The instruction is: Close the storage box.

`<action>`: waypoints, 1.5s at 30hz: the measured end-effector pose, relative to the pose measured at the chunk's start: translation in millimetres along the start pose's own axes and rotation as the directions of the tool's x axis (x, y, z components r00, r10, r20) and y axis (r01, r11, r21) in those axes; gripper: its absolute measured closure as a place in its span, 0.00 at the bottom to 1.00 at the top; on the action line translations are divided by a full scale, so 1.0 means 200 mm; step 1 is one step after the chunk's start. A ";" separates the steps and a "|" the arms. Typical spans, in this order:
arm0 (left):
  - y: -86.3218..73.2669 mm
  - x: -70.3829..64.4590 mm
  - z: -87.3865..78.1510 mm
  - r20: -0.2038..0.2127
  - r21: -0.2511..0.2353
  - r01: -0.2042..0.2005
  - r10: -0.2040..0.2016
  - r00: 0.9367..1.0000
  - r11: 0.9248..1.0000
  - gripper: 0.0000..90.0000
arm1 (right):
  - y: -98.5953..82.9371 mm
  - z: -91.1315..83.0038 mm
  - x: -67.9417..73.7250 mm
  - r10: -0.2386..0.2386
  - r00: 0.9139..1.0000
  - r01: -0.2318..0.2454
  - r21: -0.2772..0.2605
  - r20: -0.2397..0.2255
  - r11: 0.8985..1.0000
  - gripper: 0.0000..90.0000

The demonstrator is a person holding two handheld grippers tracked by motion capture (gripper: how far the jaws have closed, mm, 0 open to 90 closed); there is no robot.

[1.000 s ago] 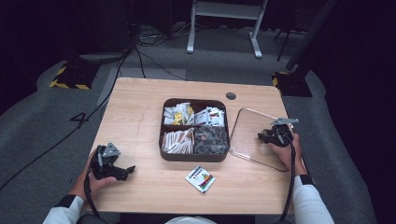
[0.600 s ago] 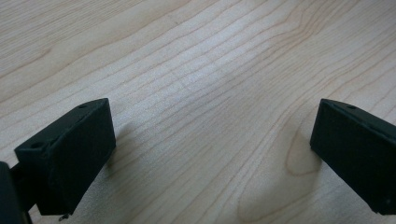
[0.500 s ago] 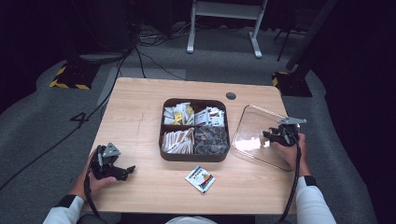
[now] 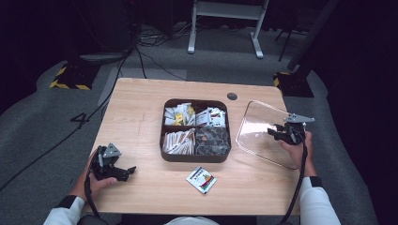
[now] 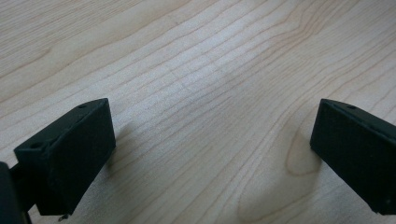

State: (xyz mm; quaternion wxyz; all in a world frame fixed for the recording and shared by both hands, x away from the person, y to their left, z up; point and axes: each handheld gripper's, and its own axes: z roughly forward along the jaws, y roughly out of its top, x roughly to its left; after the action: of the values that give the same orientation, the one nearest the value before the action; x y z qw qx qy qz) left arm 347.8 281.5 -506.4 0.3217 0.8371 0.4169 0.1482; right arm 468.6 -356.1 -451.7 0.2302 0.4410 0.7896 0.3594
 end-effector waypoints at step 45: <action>0.00 0.00 0.00 -0.001 0.000 0.003 -0.003 1.000 1.000 0.00 | 0.34 -0.08 0.25 -0.135 0.987 0.129 -0.069 -0.088 0.989 0.65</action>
State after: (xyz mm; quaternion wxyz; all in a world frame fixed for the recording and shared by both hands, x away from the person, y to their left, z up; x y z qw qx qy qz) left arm 347.4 281.3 -506.4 0.3217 0.8364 0.4184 0.1480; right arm 467.5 -294.6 -391.2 0.2303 0.3632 0.8152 0.3880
